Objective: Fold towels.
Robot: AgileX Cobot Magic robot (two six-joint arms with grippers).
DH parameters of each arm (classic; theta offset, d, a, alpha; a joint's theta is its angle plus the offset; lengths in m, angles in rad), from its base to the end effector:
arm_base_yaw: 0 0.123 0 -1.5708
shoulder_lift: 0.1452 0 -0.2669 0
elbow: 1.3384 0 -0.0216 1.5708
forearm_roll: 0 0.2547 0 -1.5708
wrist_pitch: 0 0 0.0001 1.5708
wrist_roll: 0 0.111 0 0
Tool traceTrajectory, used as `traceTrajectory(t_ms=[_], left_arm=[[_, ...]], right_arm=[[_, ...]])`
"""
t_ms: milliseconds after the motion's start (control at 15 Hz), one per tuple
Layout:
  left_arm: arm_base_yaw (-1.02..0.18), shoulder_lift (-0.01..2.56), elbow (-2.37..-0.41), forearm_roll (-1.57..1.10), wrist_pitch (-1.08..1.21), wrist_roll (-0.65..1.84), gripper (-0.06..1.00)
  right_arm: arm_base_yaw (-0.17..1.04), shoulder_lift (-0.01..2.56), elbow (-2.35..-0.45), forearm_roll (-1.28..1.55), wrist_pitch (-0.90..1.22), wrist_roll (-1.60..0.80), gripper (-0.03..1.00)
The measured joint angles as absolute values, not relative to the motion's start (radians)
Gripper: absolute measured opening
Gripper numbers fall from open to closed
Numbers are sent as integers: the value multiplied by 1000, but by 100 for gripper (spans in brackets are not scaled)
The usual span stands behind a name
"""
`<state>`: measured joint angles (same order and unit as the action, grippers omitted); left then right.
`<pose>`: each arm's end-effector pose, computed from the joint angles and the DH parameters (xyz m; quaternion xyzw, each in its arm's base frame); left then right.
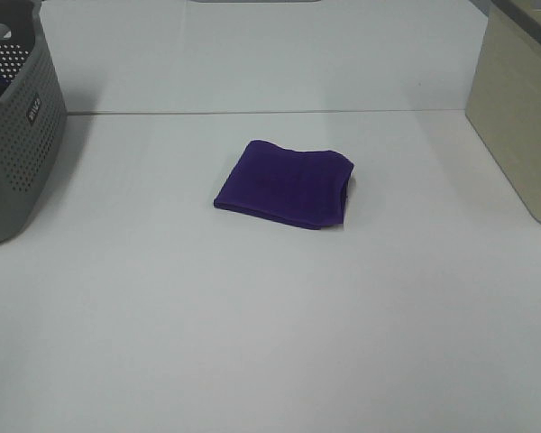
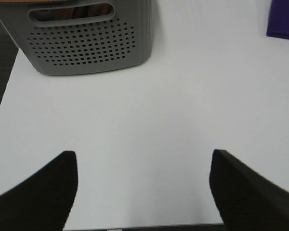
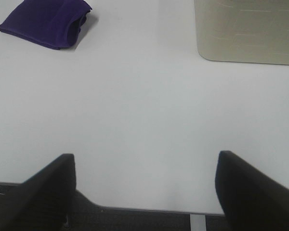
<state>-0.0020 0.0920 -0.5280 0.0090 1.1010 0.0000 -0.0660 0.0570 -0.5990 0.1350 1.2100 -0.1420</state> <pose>0.0433 0.0008 0.2710 0.0008 0.8792 0.0040 0.4763 0.0248 0.0124 0.2837 -0.0424 0.8770 0.0173 0.4783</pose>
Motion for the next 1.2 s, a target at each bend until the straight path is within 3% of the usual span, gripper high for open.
traceTrajectory(t_ms=[333, 933, 1200], left_arm=[[-2, -6, -517, 6, 1093, 0, 70], [4, -5, -515, -9, 1080, 0, 70], [76, -5, -515, -10, 1080, -7, 70]], right_arm=[[-66, -4, -493, 126, 1195, -142, 88], [-66, -4, -457, 132, 1105, -142, 88], [-66, -4, -457, 134, 1105, -142, 88]])
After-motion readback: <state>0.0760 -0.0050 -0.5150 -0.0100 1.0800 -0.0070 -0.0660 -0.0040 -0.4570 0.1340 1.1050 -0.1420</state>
